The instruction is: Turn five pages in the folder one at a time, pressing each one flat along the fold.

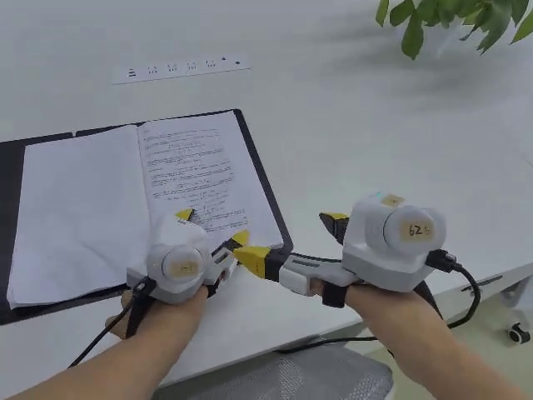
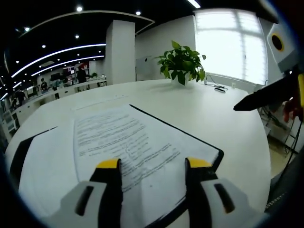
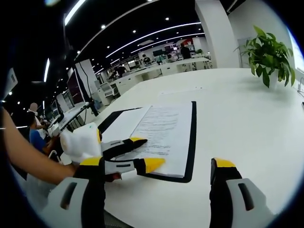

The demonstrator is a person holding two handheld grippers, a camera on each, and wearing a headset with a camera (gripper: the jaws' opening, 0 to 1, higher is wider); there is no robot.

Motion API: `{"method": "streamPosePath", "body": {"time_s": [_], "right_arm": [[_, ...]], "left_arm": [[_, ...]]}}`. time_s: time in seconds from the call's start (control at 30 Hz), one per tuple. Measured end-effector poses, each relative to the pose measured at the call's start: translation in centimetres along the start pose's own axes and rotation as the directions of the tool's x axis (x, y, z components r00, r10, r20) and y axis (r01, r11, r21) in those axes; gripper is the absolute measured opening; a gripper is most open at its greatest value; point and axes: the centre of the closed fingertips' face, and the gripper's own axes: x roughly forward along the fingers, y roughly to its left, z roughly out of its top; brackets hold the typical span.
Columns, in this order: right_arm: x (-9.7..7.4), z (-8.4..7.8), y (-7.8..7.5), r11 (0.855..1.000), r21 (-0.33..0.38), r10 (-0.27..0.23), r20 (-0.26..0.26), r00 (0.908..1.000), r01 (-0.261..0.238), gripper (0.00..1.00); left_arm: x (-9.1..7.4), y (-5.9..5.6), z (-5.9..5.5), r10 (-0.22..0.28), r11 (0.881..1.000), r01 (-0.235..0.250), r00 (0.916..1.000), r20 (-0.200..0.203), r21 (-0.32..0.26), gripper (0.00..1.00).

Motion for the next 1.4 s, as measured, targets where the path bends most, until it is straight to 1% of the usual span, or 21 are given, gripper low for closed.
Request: {"method": "streamPosePath", "body": {"time_s": [0.03,0.17,0.23,0.27,0.4,0.47,0.63,0.67,0.73,0.77,0.8,0.83,0.87,0.93,1.03,1.17,1.2,1.3,1.33,1.37,1.4], "right_arm": [[0.1,0.0,0.0,1.000,0.001,0.001,-0.001,1.0000,-0.001,0.91],[0.2,-0.1,-0.1,1.000,0.001,0.002,-0.008,1.0000,-0.002,0.91],[0.4,-0.2,-0.1,1.000,0.002,0.005,-0.012,0.9999,-0.005,0.91],[0.5,-0.2,-0.1,1.000,0.001,0.007,-0.013,0.9999,-0.007,0.91],[0.7,-0.4,0.0,1.000,-0.001,0.012,-0.022,0.9997,-0.012,0.91],[0.9,-0.5,0.0,1.000,-0.002,0.015,-0.027,0.9995,-0.015,0.91],[1.0,-0.4,0.1,1.000,0.000,0.017,-0.028,0.9995,-0.017,0.90],[1.1,-0.4,0.2,1.000,-0.001,0.018,-0.031,0.9994,-0.018,0.90],[1.2,-0.4,0.2,1.000,-0.004,0.020,-0.030,0.9994,-0.020,0.90],[1.3,-0.4,0.2,1.000,-0.003,0.021,-0.032,0.9993,-0.021,0.90],[1.3,-0.5,0.2,1.000,-0.002,0.022,-0.034,0.9992,-0.022,0.90],[1.4,-0.5,0.2,1.000,-0.002,0.023,-0.035,0.9991,-0.023,0.90],[1.5,-0.5,0.2,1.000,-0.003,0.024,-0.037,0.9990,-0.025,0.90],[1.6,-0.6,0.3,1.000,-0.006,0.028,-0.042,0.9987,-0.028,0.90],[1.9,-0.7,0.4,0.999,-0.006,0.034,-0.045,0.9984,-0.035,0.89],[2.3,-0.7,0.5,0.999,-0.004,0.044,-0.045,0.9980,-0.044,0.88],[2.3,-0.7,0.5,0.999,-0.004,0.044,-0.046,0.9980,-0.044,0.88],[2.6,-0.6,0.5,0.999,-0.003,0.052,-0.043,0.9977,-0.053,0.86],[2.8,-0.6,0.6,0.999,-0.001,0.055,-0.044,0.9975,-0.055,0.86],[2.9,-0.6,0.6,0.998,-0.001,0.056,-0.045,0.9974,-0.056,0.85],[3.0,-0.5,0.6,0.998,-0.003,0.057,-0.043,0.9974,-0.057,0.85]], "left_arm": [[-0.1,-0.1,0.0,-0.005,1.000,0.005,1.0000,0.003,-0.002,0.49],[-0.1,-0.1,0.0,-0.002,1.000,0.002,0.9998,0.022,-0.007,0.48],[-0.3,0.2,0.0,0.003,1.000,-0.003,0.9996,0.029,-0.014,0.41],[-0.3,0.2,-0.1,0.002,1.000,-0.001,0.9995,0.032,-0.014,0.39],[-0.2,0.3,0.0,0.002,1.000,-0.002,0.9994,0.033,-0.014,0.37],[-0.3,0.3,0.0,0.004,1.000,-0.004,0.9992,0.041,-0.018,0.33],[-0.4,0.6,0.0,0.006,0.999,-0.005,0.9988,0.048,-0.032,0.26],[-0.4,0.8,0.1,0.011,0.998,-0.008,0.9986,0.051,-0.057,0.24],[-0.5,0.9,0.0,0.012,0.998,-0.009,0.9987,0.050,-0.058,0.21],[-0.5,1.0,0.0,0.018,0.997,-0.014,0.9988,0.046,-0.078,0.19],[-0.6,1.4,0.0,0.031,0.994,-0.026,0.9984,0.046,-0.108,0.14],[-0.6,1.5,0.1,0.033,0.992,-0.027,0.9982,0.049,-0.126,0.12],[-0.6,1.7,0.1,0.031,0.993,-0.026,0.9985,0.045,-0.118,0.10],[-0.5,1.6,0.1,0.027,0.994,-0.022,0.9987,0.043,-0.103,0.09],[-0.6,1.7,0.1,0.027,0.993,-0.022,0.9988,0.041,-0.120,0.08],[-0.6,1.6,0.0,0.026,0.987,-0.020,0.9989,0.039,-0.157,0.06],[-0.6,1.7,0.0,0.036,0.982,-0.029,0.9986,0.039,-0.187,0.05],[-0.6,1.9,0.0,0.035,0.978,-0.027,0.9988,0.035,-0.204,0.04],[-0.5,1.7,0.0,0.026,0.975,-0.018,0.9992,0.032,-0.223,0.03],[-0.5,1.8,0.0,0.026,0.976,-0.019,0.9991,0.033,-0.217,0.03],[-0.5,1.8,0.0,0.026,0.974,-0.018,0.9992,0.032,-0.225,0.02]]}}
